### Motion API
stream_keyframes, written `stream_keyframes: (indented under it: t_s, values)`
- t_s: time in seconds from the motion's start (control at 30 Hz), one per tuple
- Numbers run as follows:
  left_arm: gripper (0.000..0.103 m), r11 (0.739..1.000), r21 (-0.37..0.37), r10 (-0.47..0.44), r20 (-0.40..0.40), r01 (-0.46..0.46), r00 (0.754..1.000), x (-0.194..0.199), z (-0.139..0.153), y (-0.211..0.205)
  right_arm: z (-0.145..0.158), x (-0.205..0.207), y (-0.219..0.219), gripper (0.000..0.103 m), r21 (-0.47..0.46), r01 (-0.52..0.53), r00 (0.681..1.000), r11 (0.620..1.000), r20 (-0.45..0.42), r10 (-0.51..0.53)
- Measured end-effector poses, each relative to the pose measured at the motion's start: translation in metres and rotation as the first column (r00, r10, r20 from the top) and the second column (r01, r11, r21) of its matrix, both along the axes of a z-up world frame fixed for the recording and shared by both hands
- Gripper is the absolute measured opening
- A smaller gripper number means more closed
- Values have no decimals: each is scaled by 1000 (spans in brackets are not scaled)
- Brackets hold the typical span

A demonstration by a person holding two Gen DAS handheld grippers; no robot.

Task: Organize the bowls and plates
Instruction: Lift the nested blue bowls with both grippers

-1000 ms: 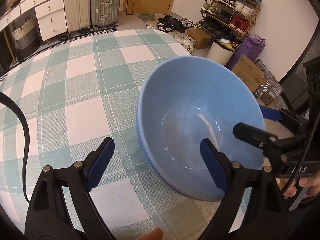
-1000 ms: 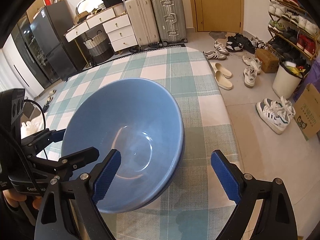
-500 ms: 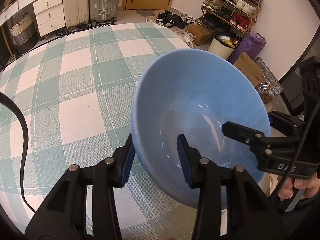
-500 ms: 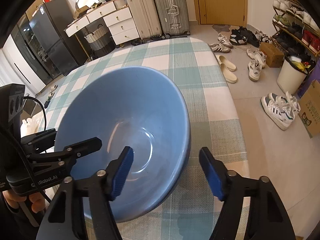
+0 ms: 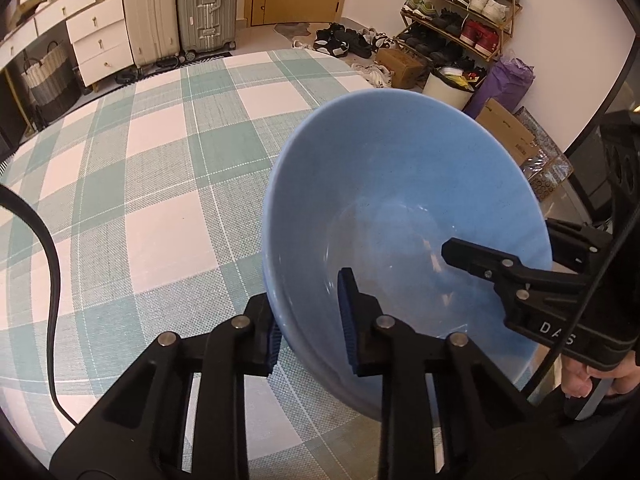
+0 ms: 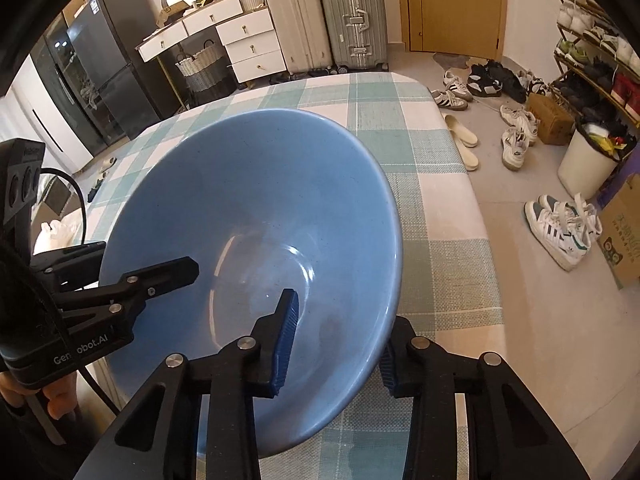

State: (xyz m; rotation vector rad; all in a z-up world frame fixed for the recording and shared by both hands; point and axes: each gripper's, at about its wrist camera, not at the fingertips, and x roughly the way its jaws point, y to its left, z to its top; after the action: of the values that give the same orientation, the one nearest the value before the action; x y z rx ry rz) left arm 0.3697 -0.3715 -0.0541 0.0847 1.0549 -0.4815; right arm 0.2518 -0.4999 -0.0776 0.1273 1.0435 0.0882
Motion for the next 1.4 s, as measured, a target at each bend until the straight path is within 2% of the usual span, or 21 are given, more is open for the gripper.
stream_keyframes:
  t_s: [0.43,0.8,1.4]
  values:
    - [21,1000,25,12,27,-12,1000,-19,5,14,6,-5,11,33,14,-16,1000,1000,8,16]
    - [21,998,34,40,91,-43,995,-35,34,35,25,-16,30,33,-1,-39,998,999,54,39]
    - [21,991,32,126,136,-132,983,-87,68,91,48,-37,76,33,1,-127,987,992,98,126]
